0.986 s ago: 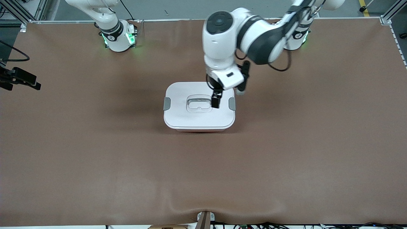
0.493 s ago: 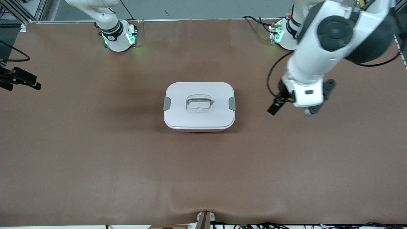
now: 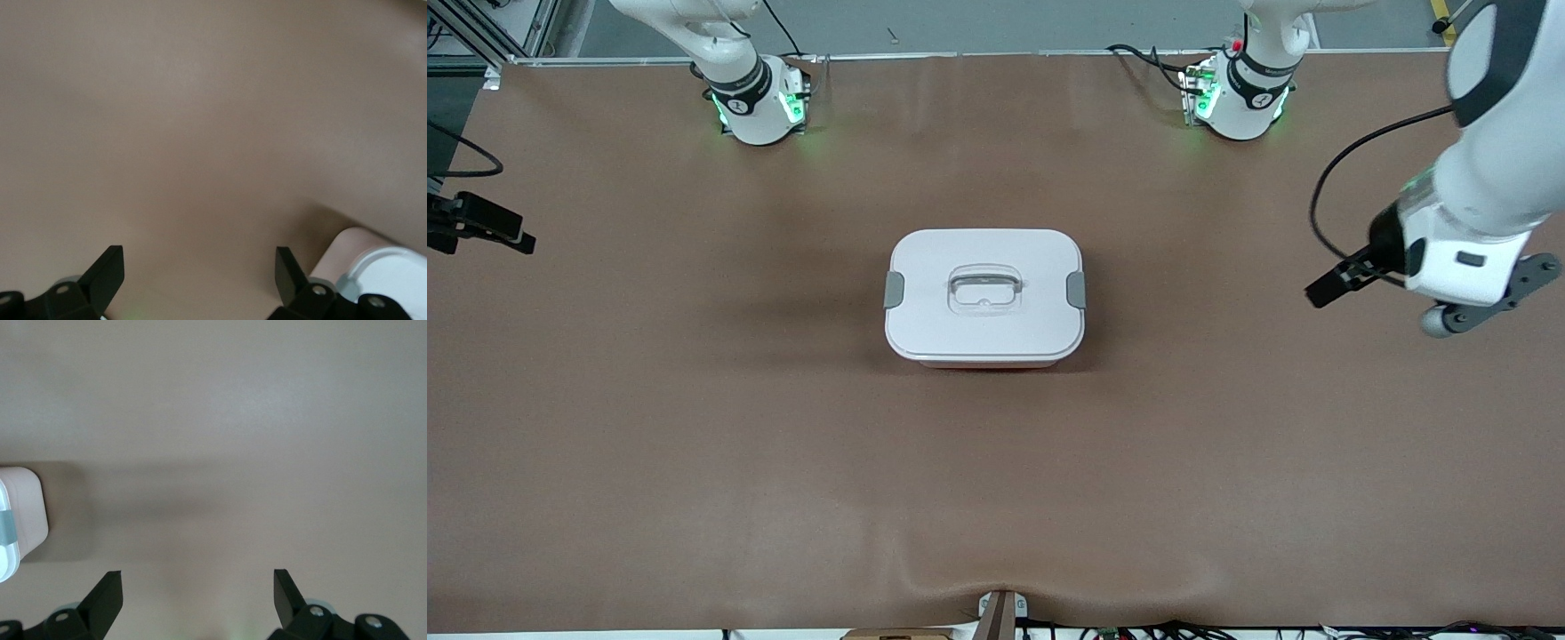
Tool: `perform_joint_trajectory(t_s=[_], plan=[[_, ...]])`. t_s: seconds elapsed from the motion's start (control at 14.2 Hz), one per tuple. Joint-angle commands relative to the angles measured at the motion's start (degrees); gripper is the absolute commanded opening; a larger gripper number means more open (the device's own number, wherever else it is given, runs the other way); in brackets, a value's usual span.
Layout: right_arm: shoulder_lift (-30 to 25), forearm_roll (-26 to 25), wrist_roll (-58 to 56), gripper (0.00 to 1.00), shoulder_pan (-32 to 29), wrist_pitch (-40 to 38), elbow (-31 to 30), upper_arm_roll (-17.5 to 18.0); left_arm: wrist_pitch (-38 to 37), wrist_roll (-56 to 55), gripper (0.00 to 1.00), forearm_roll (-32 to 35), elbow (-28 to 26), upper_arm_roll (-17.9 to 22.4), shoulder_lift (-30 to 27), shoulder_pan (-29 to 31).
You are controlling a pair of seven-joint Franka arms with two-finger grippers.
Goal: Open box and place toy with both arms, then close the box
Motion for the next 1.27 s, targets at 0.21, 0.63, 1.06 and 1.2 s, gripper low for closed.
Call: perform_joint_trajectory(t_s=[0.21, 0.63, 1.06, 1.2], plan=[[-0.20, -3.80, 3.58, 1.00, 1.94, 0.59, 0.01, 0.80, -0.32, 13.44, 1.00, -1.12, -8.81, 4.91, -9.99, -2.89], [-0.99, -3.02, 2.61, 1.00, 3.00, -1.15, -0.25, 0.97, 1.26, 20.31, 1.00, -2.16, -14.73, 8.09, -15.46, -5.19], [-1.25, -2.93, 2.26, 1.00, 4.59, -1.16, -0.61, 0.97, -1.01, 26.10, 1.00, -2.52, -14.64, 8.44, -15.99, -4.40], [-1.43, -2.93, 2.00, 1.00, 4.50, -0.90, -0.69, 0.88, -1.02, 29.96, 1.00, -2.52, -14.56, 8.36, -16.08, -2.03]])
